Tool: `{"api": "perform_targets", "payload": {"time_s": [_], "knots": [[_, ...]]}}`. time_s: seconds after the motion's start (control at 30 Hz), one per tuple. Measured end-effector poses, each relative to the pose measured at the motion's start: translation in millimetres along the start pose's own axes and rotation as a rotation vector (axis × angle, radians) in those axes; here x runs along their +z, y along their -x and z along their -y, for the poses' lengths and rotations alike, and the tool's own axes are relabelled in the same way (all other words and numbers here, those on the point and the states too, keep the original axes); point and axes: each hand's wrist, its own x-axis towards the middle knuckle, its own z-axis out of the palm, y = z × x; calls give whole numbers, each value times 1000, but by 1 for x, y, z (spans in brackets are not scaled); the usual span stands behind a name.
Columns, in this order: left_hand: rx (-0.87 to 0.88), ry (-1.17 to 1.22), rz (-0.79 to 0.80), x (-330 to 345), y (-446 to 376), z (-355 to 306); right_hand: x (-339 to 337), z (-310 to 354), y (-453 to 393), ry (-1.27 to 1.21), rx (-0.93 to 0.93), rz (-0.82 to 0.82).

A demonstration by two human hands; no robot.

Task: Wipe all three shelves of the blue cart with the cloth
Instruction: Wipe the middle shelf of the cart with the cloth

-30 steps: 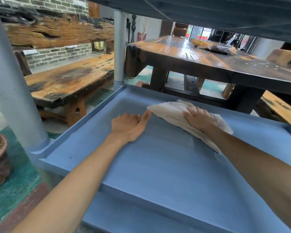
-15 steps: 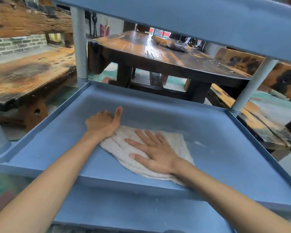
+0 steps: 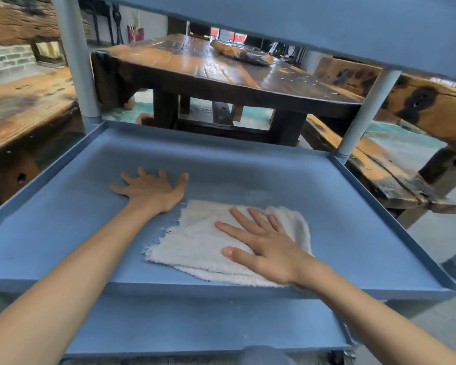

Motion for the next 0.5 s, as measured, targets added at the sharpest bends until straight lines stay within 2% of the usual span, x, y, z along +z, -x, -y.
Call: {"api": "perform_targets", "payload": {"time_s": [0.23,0.5], "knots": [[31,-19,-58,2,0,0,-27,-113,30,73,309,-114],[176,-146,-153,4,1,14,-73,-231,-48,118,592,-211]]}}
